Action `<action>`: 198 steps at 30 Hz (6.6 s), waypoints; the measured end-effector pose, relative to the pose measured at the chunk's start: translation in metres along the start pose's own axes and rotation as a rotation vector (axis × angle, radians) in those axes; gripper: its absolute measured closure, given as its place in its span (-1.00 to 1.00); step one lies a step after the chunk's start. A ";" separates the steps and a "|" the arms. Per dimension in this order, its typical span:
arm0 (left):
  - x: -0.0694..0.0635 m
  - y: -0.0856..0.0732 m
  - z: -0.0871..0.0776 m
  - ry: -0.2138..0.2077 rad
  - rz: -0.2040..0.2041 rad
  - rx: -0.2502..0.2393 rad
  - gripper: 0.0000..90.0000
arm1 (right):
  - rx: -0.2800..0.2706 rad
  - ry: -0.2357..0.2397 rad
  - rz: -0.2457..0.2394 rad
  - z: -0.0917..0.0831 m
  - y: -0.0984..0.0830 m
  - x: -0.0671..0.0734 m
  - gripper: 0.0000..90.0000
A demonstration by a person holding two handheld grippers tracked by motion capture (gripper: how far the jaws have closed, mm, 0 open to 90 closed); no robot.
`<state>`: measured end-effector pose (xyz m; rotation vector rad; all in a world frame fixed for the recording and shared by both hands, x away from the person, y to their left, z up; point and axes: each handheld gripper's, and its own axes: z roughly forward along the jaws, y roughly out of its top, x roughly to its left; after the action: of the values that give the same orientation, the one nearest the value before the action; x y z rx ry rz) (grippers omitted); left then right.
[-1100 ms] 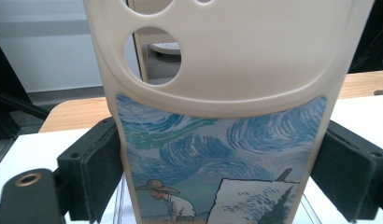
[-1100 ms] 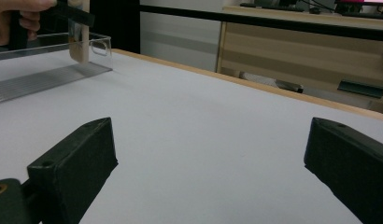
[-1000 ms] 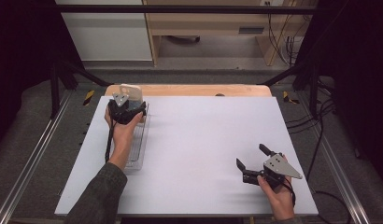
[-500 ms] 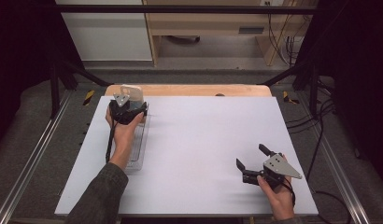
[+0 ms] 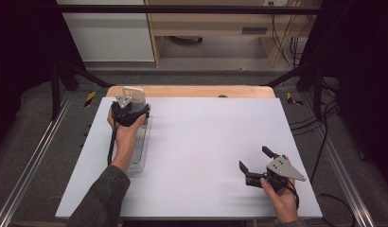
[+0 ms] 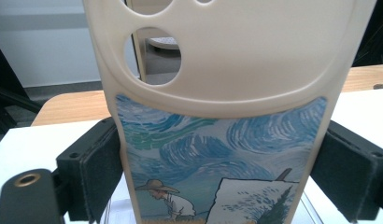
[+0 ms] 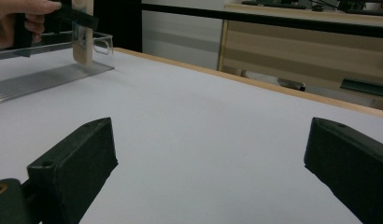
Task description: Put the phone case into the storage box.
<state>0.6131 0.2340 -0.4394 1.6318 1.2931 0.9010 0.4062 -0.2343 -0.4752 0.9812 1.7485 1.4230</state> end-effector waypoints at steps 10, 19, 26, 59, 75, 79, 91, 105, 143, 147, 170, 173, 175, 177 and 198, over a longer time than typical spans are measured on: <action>-0.001 -0.001 0.001 -0.003 0.004 0.007 -0.77 | 0.004 0.000 0.000 0.000 0.000 0.000 -0.95; 0.000 -0.001 0.002 -0.002 0.006 0.016 -0.77 | 0.006 0.002 0.001 0.000 0.000 0.000 -0.95; 0.000 -0.002 0.003 -0.004 0.004 0.025 -0.77 | 0.011 0.005 0.004 0.001 -0.001 0.000 -0.95; -0.001 -0.003 0.005 0.002 0.004 0.040 -0.78 | 0.011 0.007 0.010 0.000 -0.001 0.001 -0.95; -0.002 -0.002 0.005 -0.009 -0.017 0.013 -0.86 | 0.012 0.009 0.010 0.001 -0.001 0.001 -0.95; -0.002 -0.001 0.005 -0.012 -0.026 -0.003 -0.91 | 0.012 0.010 0.011 0.001 -0.001 0.001 -0.95; -0.004 0.001 0.003 0.002 -0.025 -0.032 -0.88 | 0.012 0.010 0.014 0.000 -0.001 0.001 -0.95; -0.017 0.008 -0.007 -0.061 0.051 -0.086 -0.15 | 0.014 0.013 0.010 0.001 -0.001 0.002 -0.95; -0.016 0.011 0.013 -0.133 0.115 0.053 0.99 | 0.017 0.016 0.017 0.001 -0.003 0.002 -0.95; -0.016 0.012 0.010 -0.134 0.107 0.041 0.99 | 0.013 0.015 0.018 0.001 -0.003 0.002 -0.95; -0.021 0.036 -0.038 -0.215 0.068 -0.055 0.99 | 0.007 0.011 0.008 0.000 0.000 0.004 -0.95; -0.020 0.037 -0.043 -0.221 0.062 -0.060 0.99 | 0.006 0.011 0.005 0.000 0.000 0.004 -0.95; -0.019 0.037 -0.045 -0.225 0.055 -0.064 0.99 | 0.006 0.011 0.005 0.000 0.000 0.004 -0.95; -0.019 0.037 -0.048 -0.227 0.056 -0.070 0.98 | 0.006 0.011 0.005 0.000 0.000 0.004 -0.95; -0.020 0.040 -0.060 -0.213 0.039 -0.169 -0.33 | 0.006 0.012 0.002 0.000 0.001 0.005 -0.95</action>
<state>0.5695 0.2208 -0.3801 1.5773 1.0150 0.8121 0.4036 -0.2301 -0.4748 0.9800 1.7617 1.4284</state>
